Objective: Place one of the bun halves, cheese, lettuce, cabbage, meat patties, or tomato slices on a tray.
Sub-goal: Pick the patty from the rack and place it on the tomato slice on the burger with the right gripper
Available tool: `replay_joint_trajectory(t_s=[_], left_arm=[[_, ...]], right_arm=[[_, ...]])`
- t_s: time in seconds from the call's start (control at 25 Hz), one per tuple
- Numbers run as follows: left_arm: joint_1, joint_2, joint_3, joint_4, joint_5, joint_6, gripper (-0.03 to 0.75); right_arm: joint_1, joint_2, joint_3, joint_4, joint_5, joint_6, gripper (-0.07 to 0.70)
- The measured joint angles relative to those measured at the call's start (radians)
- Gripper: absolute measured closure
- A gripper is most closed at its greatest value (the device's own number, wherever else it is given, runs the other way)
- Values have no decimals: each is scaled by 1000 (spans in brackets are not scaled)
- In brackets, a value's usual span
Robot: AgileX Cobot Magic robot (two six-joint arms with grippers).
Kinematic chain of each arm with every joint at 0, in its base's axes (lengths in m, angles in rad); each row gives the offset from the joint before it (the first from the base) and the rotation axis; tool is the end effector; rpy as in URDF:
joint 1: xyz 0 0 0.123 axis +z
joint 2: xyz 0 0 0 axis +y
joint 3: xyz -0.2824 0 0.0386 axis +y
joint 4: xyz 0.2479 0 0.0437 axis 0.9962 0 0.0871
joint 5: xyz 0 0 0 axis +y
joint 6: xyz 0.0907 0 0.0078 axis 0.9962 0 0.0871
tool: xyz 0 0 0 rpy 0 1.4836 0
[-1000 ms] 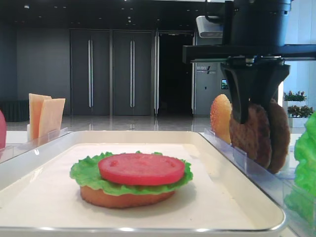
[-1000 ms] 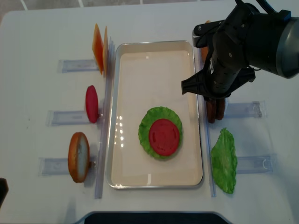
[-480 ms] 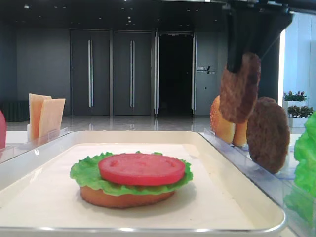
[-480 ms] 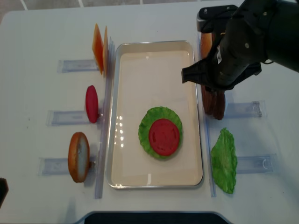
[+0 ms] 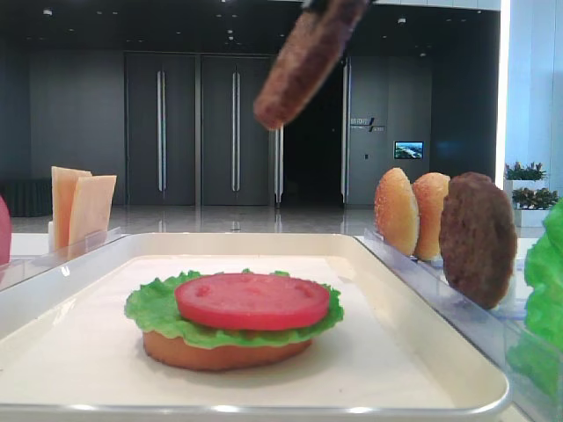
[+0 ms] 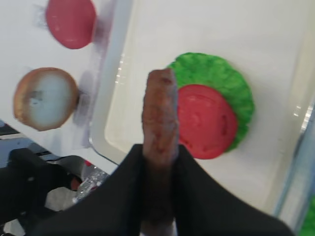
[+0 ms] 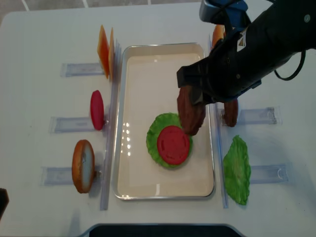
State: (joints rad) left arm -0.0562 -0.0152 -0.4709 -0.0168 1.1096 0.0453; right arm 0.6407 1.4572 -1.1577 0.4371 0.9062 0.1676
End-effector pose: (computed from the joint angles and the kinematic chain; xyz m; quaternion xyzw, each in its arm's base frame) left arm -0.0061 -0.0010 0.2651 0.0446 0.8680 -0.0111 0.4944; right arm 0.2201 0.2020 0.3012 -0.1335 0.9464 0.2666 0.1241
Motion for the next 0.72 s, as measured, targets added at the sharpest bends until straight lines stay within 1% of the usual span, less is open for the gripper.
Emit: replay_joint_trajectory(t_s=[0.12, 0.24, 0.36, 0.52, 0.6, 0.72], left_arm=[[0, 0, 0, 0, 0, 0, 715], [0, 0, 0, 0, 0, 0, 715], [0, 0, 0, 0, 0, 0, 715], [0, 0, 0, 0, 0, 0, 715], [0, 0, 0, 0, 0, 0, 715], [0, 0, 0, 0, 0, 0, 715]], right_arm=[[1, 10, 25, 148, -60, -138, 489], [1, 46, 40, 286, -93, -266, 489], [1, 97, 43, 406, -97, -390, 489], [1, 158, 43, 531, -89, -512, 489], [1, 187, 43, 571, -85, -559, 489], [1, 230, 43, 595, -88, -608, 489]])
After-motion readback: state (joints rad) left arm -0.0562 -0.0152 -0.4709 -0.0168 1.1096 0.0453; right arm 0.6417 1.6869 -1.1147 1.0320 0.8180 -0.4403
